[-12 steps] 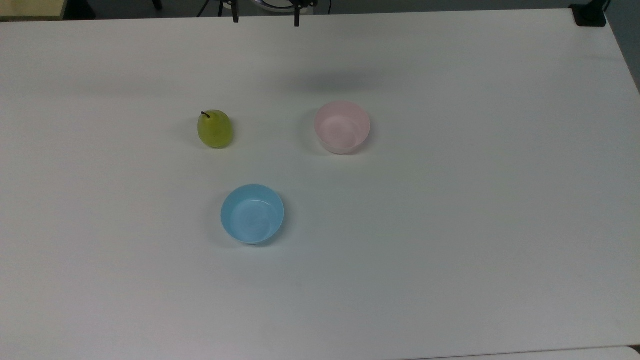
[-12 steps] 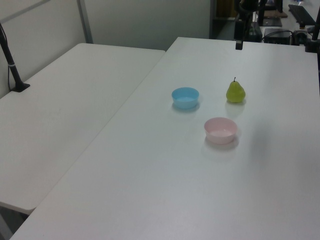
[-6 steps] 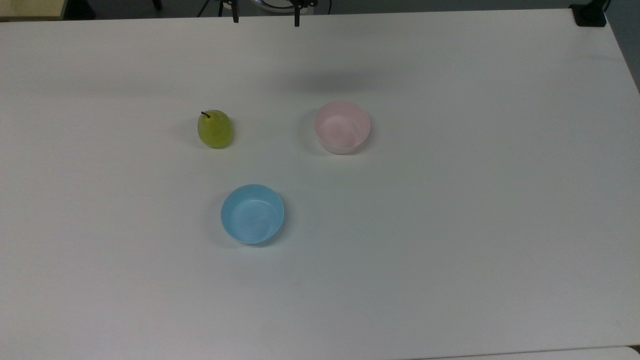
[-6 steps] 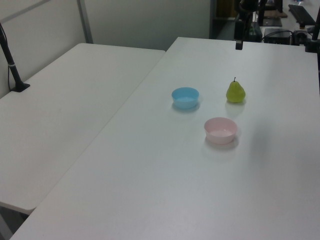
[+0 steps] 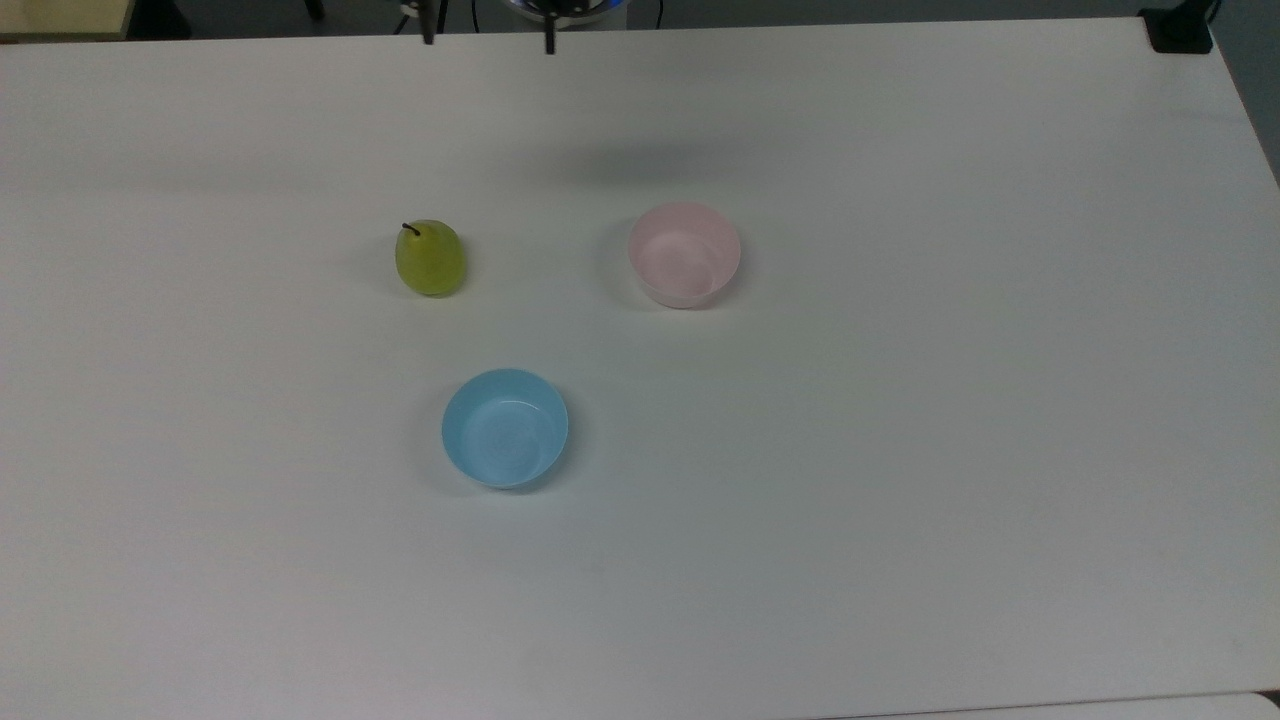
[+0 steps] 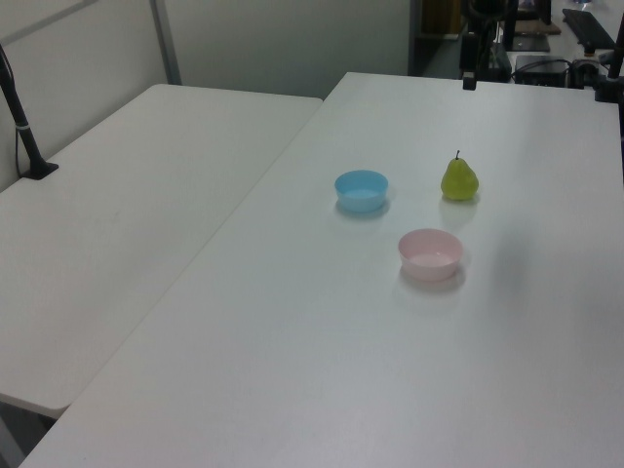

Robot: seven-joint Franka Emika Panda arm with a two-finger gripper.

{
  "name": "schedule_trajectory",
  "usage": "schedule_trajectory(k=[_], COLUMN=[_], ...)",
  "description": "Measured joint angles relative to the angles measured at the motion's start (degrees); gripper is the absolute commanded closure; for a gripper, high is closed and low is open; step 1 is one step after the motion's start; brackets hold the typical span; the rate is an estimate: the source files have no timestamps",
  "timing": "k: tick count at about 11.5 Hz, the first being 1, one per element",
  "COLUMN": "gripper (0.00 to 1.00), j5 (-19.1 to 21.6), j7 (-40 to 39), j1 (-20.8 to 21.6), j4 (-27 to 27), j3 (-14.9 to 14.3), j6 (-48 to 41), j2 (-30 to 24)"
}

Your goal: Place the pear in the bowl

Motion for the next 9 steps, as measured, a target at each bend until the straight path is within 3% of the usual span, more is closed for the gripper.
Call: schedule_trajectory(k=[3, 6, 9], gripper=[0.0, 0.0, 0.0], j5=[0.0, 0.0, -0.01], j7=[-8.96, -11.95, -12.24], j1=[-4.52, -7.27, -8.36], j4=[0.0, -1.02, -6.97], j3=[-0.24, -0.29, -0.29], j6=[0.15, 3.8, 12.41], j2=[1.04, 3.59, 6.17])
